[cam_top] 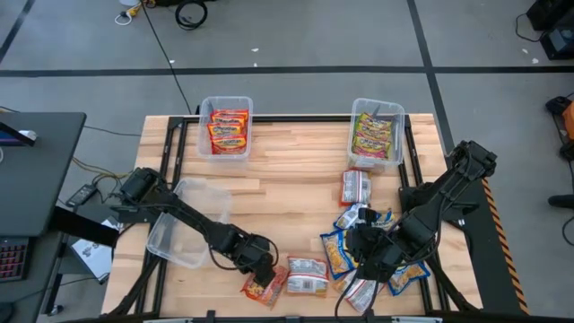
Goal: Sort Maruchan noodles
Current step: Put the orange noodle pack into the top left transparent bin
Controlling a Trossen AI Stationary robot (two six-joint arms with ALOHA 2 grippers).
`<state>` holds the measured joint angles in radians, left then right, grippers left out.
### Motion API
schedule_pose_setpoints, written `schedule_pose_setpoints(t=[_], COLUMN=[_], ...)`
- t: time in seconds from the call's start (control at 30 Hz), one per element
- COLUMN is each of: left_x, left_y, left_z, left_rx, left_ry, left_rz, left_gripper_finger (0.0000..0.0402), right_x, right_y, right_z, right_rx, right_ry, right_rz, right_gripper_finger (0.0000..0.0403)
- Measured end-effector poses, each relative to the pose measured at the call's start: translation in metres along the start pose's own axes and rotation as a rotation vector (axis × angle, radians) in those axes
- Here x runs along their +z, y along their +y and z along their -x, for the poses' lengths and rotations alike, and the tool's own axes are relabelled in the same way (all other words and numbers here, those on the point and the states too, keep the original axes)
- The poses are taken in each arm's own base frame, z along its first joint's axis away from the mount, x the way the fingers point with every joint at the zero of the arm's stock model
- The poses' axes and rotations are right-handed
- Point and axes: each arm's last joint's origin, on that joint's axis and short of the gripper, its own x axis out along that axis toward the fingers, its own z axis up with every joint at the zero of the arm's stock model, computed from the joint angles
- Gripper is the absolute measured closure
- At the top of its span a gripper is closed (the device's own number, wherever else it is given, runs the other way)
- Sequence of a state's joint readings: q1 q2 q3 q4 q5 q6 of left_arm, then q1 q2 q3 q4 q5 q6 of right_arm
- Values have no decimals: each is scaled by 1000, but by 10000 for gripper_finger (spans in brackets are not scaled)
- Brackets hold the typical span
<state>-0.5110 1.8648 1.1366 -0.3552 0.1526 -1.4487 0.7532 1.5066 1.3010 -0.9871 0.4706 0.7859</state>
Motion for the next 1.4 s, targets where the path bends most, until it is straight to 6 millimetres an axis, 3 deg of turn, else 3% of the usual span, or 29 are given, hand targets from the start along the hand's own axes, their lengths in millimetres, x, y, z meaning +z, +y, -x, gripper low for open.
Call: schedule_pose_setpoints(t=[0.2,0.53,0.6,0.73,1.07,1.23,1.4], left_x=[3,14,19,27,28,15,-1], left_y=[-2,-15,-18,-30,-55,-41,-20], left_z=[0,6,15,52,190,248,277], left_rx=[-6,-34,-4,102,500,695,612], left_ry=[-91,-288,-283,-282,-336,-238,-261], left_rz=[-108,-407,-466,-637,-1104,-1262,-1287], left_gripper_finger=[172,372,391,393,397,398,398], right_x=[0,1,1,1,17,31,51], right_y=[0,-1,-1,-1,-17,-31,-45], right_z=[0,0,-1,-1,-10,-19,-27], right_rx=[-1,-14,-15,-21,-92,-128,-123], right_ry=[0,-10,-10,-14,-53,-94,-165], right_rz=[38,54,54,77,31,-49,-161], right_gripper_finger=[234,234,234,234,234,234,234])
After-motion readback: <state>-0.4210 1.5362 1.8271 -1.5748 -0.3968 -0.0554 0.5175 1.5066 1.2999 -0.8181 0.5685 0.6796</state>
